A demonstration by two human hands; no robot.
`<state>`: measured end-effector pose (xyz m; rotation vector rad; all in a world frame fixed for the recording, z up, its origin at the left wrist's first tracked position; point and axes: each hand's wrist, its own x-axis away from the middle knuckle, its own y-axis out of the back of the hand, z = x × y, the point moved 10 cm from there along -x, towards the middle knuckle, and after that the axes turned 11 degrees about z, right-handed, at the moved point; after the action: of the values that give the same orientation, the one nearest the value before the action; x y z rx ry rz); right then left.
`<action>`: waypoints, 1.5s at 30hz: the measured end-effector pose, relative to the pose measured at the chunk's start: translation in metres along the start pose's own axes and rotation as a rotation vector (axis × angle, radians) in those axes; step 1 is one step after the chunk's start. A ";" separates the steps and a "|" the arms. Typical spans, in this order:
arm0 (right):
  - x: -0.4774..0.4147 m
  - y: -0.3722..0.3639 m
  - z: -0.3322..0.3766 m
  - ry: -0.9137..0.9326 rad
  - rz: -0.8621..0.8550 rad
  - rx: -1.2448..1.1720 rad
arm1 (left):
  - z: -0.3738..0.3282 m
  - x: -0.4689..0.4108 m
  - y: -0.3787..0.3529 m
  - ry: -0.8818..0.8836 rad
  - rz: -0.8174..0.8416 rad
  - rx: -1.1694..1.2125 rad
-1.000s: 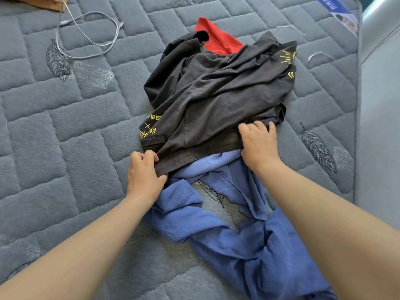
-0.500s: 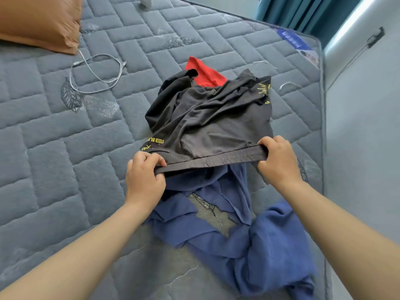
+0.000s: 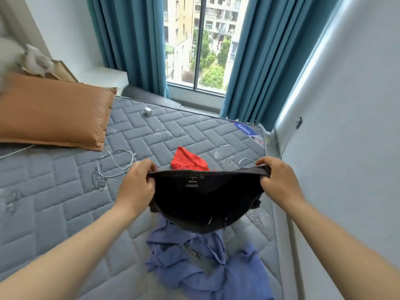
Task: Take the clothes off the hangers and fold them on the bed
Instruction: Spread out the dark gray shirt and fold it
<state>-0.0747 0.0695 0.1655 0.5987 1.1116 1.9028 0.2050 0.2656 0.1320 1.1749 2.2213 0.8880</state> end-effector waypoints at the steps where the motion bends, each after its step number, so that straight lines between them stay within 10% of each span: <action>1: 0.002 0.022 0.009 0.007 -0.015 -0.005 | -0.016 -0.001 0.019 -0.023 -0.016 0.003; 17: 0.099 0.317 0.088 -0.011 -0.303 -0.045 | -0.216 0.005 0.260 -0.220 -0.135 -0.099; 30: 0.138 0.327 0.094 0.010 -0.272 0.065 | -0.229 0.007 0.249 -0.209 0.158 -0.060; 45: 0.133 0.261 0.090 0.053 -0.075 0.454 | -0.239 0.035 0.247 -0.610 -0.053 -0.225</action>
<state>-0.1898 0.1554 0.4356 0.7435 1.5946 1.6153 0.1626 0.3228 0.4696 1.0915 1.6098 0.6266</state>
